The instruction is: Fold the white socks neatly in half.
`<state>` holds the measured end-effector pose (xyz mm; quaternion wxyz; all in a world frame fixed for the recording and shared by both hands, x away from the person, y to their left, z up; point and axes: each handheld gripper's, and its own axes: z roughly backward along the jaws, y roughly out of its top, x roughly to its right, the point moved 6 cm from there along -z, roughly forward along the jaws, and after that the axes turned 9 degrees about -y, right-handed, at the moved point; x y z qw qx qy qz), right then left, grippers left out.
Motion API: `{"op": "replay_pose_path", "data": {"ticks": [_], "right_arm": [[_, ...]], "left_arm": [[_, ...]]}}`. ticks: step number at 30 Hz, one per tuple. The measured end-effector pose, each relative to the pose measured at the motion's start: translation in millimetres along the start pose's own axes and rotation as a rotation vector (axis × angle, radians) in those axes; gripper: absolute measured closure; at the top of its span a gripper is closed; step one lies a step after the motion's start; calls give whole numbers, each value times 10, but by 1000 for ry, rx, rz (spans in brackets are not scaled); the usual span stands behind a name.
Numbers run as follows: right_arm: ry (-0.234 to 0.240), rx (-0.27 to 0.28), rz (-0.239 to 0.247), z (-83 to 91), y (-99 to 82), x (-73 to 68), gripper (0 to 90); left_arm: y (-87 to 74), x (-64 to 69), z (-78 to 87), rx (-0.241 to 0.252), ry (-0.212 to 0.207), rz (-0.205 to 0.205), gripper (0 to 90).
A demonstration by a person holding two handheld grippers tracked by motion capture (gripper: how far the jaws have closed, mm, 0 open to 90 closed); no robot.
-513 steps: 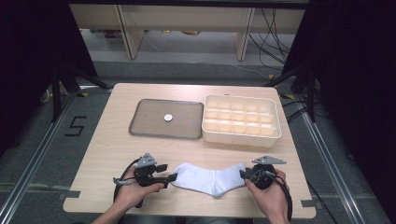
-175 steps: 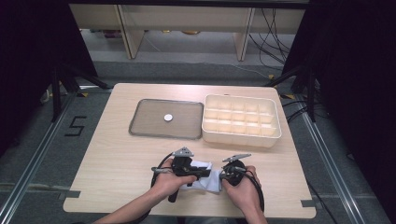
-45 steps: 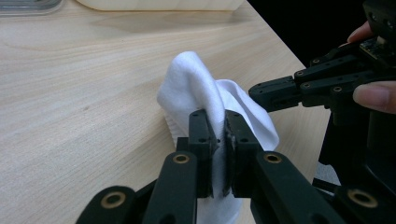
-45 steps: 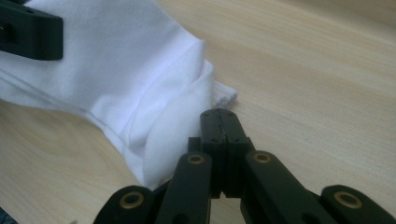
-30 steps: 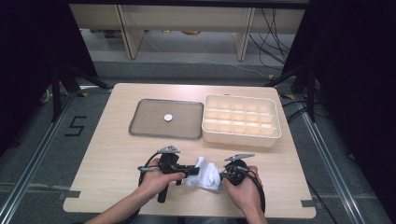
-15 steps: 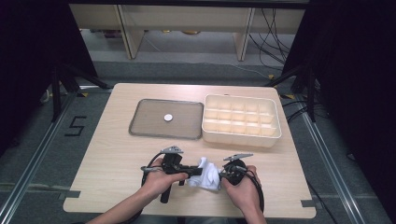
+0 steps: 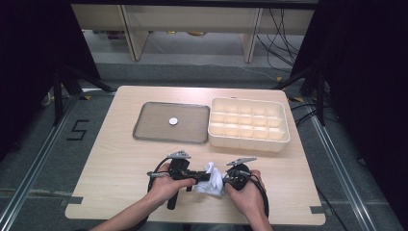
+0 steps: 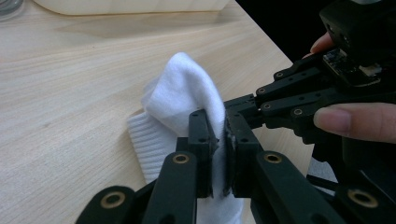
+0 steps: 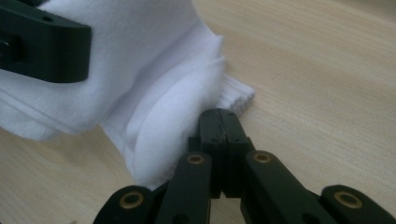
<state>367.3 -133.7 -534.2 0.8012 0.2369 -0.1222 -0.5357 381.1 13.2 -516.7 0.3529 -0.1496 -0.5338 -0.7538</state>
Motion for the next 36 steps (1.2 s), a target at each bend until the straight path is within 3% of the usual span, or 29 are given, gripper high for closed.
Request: {"op": "replay_pose_path", "data": {"ticks": [14,17,20,29,31,32,36], "right_arm": [[3,-2,12,-29,-4,-21,900],[-7,4,25,-46,-6,-8,900],[4,3,9,-39,-2,-33,900],[-1,3,27,-52,-2,-43,900],[-1,0,5,-42,5,-71,900],[1,10,25,-54,12,-61,900],[5,1,22,-60,16,-81,900]], "left_arm": [[6,32,-30,3,-4,5,823],[15,30,-20,-3,-4,-11,823],[17,29,-19,-1,2,-13,823],[25,42,-11,-2,11,-11,823],[23,41,-14,-7,9,-15,823],[21,42,-17,-11,2,-17,823],[19,45,-24,-13,8,-10,823]]}}
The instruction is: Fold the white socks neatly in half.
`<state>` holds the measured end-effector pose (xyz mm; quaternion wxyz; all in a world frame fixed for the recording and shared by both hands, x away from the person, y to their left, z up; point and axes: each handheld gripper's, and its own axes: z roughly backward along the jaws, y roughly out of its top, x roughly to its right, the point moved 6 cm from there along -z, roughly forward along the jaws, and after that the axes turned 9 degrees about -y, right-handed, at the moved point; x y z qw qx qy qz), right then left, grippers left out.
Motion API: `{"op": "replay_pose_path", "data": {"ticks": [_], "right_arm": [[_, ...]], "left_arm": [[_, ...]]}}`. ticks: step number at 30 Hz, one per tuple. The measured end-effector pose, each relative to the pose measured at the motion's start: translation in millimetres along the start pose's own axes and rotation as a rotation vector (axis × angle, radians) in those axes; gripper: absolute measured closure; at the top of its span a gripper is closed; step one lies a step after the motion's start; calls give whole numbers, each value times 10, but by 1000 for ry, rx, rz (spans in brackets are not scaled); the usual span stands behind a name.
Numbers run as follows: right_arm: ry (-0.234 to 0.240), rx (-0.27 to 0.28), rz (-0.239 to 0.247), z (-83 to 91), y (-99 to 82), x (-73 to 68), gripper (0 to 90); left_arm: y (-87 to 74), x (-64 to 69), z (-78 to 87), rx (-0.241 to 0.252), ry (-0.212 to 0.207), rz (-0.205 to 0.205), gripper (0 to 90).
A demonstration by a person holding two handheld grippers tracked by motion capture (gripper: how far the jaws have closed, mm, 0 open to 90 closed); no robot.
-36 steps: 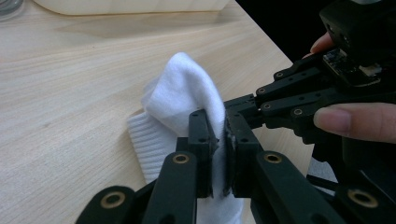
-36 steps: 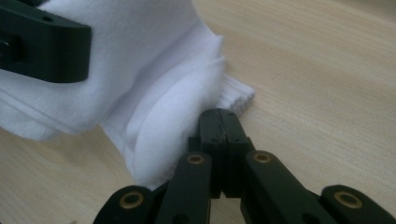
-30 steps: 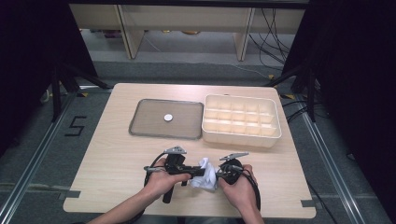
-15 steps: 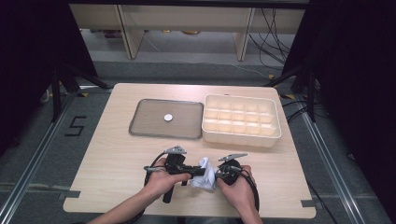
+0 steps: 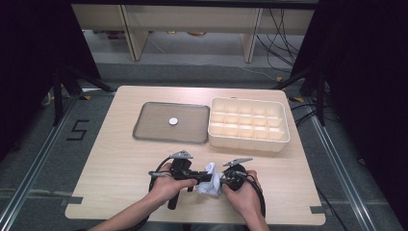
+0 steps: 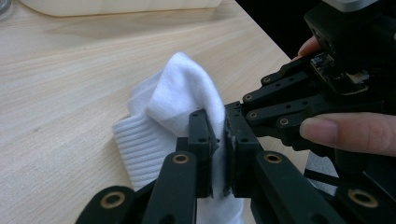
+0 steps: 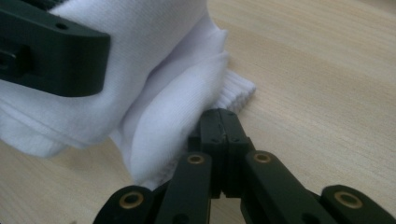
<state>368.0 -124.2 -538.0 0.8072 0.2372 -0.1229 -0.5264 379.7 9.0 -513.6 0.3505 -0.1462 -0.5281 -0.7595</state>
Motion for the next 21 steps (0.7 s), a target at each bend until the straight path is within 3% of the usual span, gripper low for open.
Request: {"op": "replay_pose_path", "data": {"ticks": [11,13,21], "right_arm": [[0,-12,-9,-9,16,-55,900],[-7,-3,5,-18,25,-49,900],[-3,-6,16,-38,44,-91,900]], "left_arm": [[24,2,7,-14,8,-4,821],[30,3,6,-11,29,-9,821],[42,4,1,-16,32,-10,821]]}}
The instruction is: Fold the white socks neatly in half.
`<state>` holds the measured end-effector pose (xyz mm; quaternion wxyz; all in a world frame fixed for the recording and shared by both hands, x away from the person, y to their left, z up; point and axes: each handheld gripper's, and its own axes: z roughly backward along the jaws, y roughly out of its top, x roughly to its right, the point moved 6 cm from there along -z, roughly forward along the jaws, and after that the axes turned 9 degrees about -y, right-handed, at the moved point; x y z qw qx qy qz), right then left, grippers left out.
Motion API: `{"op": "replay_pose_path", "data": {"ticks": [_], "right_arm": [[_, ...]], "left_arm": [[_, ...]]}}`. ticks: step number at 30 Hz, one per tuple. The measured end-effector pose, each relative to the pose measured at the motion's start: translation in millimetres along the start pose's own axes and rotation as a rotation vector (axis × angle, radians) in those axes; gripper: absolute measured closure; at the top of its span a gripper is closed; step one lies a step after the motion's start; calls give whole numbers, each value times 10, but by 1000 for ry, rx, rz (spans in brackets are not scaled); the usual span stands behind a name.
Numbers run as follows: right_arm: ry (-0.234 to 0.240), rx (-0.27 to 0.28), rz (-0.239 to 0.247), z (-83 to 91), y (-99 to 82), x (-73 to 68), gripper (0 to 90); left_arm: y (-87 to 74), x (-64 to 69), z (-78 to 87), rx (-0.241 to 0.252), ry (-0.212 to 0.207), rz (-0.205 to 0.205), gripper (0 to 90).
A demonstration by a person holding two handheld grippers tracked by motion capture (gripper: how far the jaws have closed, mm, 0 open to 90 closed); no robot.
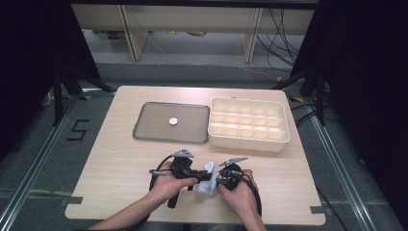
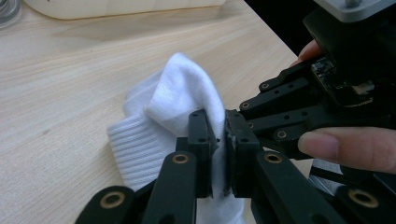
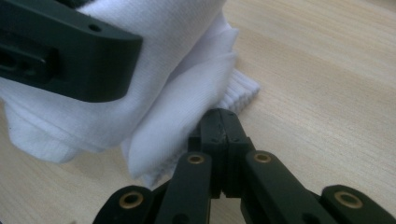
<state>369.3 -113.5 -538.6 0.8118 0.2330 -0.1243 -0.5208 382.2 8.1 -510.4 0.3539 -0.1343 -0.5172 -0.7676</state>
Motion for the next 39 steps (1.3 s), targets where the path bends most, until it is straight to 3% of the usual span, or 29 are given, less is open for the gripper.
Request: {"op": "replay_pose_path", "data": {"ticks": [8,18,19,21,22,24,25,34,39], "right_arm": [[3,-6,0,3,6,-25,900],[3,-8,9,-11,24,-66,900],[-26,-14,36,-23,14,-31,900],[-26,-15,39,-22,12,-29,900],[-3,-13,8,-13,21,-67,900],[-19,-17,28,-17,13,-42,900],[6,-14,7,-6,19,-82,900],[10,-6,39,-12,25,-80,900],[9,-5,23,-13,30,-104,900]], "left_arm": [[0,5,-6,-8,-13,-3,820],[-2,11,-38,-5,7,-15,818],[-4,13,-43,-5,11,-18,818],[-4,15,-45,-5,11,-18,818],[-4,15,-48,-5,10,-18,818],[-3,12,-53,-3,5,-17,818],[-2,11,-53,-3,5,-18,818],[12,3,-35,-6,13,-21,818],[11,10,-40,-7,14,-20,818]]}}
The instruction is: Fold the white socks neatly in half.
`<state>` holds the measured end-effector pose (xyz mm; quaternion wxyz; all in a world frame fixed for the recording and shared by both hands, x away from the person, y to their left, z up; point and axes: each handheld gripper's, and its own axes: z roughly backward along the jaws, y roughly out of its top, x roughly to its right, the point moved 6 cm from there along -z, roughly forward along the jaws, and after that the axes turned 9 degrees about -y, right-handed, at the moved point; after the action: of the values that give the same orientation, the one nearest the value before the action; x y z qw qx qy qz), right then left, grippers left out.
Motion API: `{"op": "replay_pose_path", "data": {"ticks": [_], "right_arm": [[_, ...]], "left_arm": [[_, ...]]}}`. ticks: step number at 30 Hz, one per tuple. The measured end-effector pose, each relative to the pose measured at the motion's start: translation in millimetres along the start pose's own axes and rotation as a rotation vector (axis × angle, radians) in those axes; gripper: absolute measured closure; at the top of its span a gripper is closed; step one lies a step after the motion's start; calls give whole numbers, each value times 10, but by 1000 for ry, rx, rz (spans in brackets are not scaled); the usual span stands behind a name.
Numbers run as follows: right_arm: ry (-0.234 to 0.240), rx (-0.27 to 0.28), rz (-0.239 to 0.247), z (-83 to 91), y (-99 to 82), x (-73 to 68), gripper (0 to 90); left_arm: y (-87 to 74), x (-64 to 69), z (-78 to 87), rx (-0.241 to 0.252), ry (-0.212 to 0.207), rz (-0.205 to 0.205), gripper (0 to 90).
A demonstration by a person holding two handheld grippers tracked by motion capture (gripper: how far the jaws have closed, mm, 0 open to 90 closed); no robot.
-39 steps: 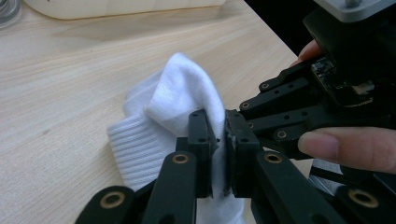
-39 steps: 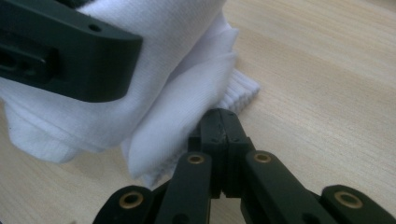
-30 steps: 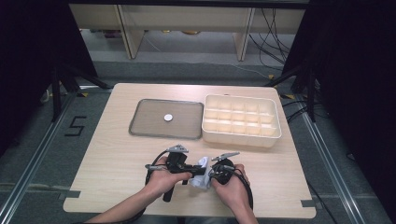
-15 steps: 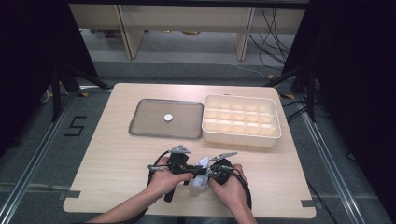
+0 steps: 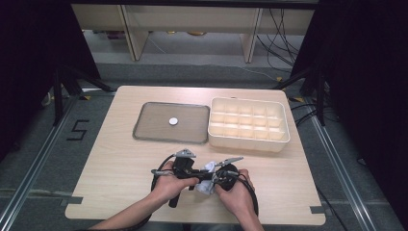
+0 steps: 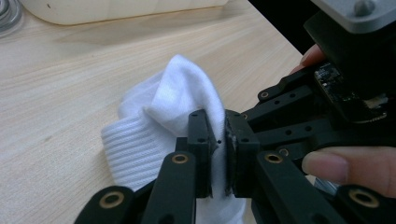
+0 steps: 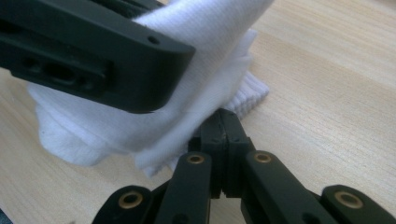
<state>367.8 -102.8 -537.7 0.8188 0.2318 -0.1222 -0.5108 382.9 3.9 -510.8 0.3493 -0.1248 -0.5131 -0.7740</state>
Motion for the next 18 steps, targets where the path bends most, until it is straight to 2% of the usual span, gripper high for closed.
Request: {"op": "replay_pose_path", "data": {"ticks": [3,5,8,11,13,16,17,18], "right_arm": [[1,7,7,-5,3,3,900],[2,8,6,-7,3,3,900],[4,-8,-8,-4,-6,-12,900],[11,1,-2,-19,-2,-19,900],[11,-3,-10,-20,-5,-22,900],[13,11,8,-24,-3,-5,896],[13,-9,-22,-14,-16,-13,881],[13,-9,-22,-14,-16,-13,881]], "left_arm": [[2,-2,-3,1,-1,-2,818],[1,-6,-7,6,16,-6,818],[-11,-12,-13,-9,12,-17,817],[-24,-12,-28,-10,24,-18,817],[-32,-13,-42,-14,18,-19,816],[-41,-21,-56,-19,28,-37,815],[-46,-25,-59,-24,32,-45,814],[-48,-25,-61,-23,43,-45,814]]}}
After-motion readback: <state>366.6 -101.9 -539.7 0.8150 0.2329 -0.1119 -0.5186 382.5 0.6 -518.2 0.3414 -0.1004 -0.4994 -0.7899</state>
